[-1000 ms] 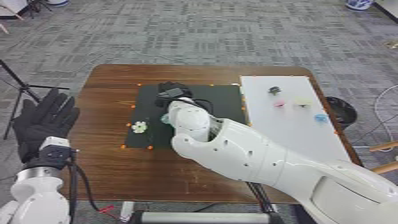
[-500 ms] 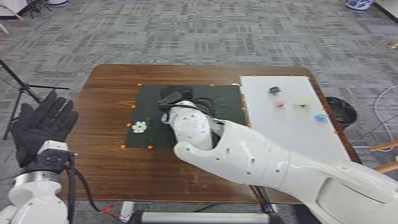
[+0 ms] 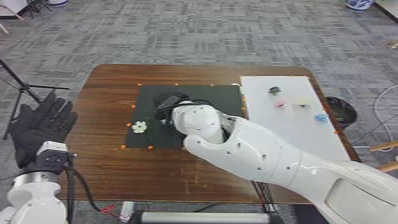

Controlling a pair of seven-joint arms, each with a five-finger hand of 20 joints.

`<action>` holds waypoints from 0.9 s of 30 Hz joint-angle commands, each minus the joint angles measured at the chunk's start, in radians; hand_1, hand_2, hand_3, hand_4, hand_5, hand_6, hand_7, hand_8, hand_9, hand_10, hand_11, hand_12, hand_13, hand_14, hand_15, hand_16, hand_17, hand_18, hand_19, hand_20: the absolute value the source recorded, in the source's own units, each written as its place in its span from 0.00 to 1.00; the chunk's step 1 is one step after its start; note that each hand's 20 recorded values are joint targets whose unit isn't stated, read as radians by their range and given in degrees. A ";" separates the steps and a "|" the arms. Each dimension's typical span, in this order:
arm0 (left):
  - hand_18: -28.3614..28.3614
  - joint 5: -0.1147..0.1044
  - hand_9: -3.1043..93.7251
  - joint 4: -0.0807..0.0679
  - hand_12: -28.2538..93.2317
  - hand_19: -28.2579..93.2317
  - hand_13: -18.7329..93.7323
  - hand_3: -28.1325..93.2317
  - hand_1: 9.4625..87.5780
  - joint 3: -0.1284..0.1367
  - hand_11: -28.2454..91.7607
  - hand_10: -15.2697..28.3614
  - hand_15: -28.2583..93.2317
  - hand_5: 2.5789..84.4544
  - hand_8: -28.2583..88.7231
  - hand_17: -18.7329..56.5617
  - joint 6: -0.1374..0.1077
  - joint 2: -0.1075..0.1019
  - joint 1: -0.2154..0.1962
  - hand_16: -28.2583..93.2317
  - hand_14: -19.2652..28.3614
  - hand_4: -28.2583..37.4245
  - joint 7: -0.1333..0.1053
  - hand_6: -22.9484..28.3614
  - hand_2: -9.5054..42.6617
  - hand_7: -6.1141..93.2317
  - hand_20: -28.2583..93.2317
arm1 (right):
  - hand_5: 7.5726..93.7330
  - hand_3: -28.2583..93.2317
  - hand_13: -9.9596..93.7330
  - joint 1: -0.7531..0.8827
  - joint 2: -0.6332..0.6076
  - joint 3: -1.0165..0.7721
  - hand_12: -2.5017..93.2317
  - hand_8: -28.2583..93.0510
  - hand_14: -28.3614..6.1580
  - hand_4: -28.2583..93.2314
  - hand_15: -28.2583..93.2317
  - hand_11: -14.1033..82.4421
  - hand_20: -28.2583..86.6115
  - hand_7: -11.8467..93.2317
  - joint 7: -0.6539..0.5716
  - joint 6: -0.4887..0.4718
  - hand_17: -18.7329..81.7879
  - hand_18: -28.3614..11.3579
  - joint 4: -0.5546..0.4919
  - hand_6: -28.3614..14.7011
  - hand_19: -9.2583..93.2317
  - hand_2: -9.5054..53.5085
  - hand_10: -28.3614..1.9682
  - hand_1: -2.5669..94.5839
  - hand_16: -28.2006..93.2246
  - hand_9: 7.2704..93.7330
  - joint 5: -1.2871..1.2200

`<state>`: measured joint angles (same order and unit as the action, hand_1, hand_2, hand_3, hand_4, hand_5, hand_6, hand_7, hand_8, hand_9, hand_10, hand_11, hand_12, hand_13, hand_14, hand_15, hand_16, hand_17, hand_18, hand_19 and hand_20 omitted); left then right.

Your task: Arrange flowers

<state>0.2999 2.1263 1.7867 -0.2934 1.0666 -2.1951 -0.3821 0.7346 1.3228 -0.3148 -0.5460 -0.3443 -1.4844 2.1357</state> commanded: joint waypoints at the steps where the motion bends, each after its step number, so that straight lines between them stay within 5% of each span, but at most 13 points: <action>1: 0.74 0.007 0.37 0.006 0.30 0.52 0.38 0.81 0.18 0.005 0.41 0.70 0.42 0.48 0.17 0.14 0.016 0.008 -0.018 0.19 0.72 0.00 0.001 0.65 0.54 0.15 0.29 | 0.86 0.85 0.70 0.011 0.002 -0.026 0.18 0.14 0.41 0.10 0.80 0.25 0.57 0.22 -0.031 -0.028 0.47 0.11 0.006 0.54 0.84 0.42 0.44 0.37 0.47 0.68 -0.027; 17: 0.74 0.007 0.37 0.003 0.30 0.52 0.38 0.81 0.17 0.000 0.41 0.70 0.42 0.48 0.17 0.14 0.017 0.006 -0.015 0.19 0.72 0.00 0.006 0.65 0.54 0.15 0.29 | 0.65 0.86 0.68 0.025 -0.005 -0.031 0.17 0.15 0.42 0.10 0.79 0.24 0.58 0.20 0.004 0.076 0.46 0.12 -0.005 0.53 0.83 0.41 0.45 0.36 0.46 0.56 -0.085; 27: 0.74 0.004 0.37 0.005 0.30 0.52 0.38 0.81 0.17 0.003 0.41 0.70 0.42 0.48 0.17 0.14 0.014 0.004 -0.019 0.19 0.72 0.00 0.005 0.65 0.54 0.15 0.29 | 0.56 0.87 0.67 0.039 0.001 -0.047 0.16 0.14 0.41 0.09 0.80 0.24 0.58 0.20 0.015 0.052 0.45 0.12 -0.011 0.55 0.83 0.40 0.48 0.35 0.45 0.53 -0.114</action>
<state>0.3008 2.1264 1.7887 -0.2889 1.0670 -2.1992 -0.3793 0.7682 1.3217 -0.3500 -0.5429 -0.2865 -1.4876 2.0277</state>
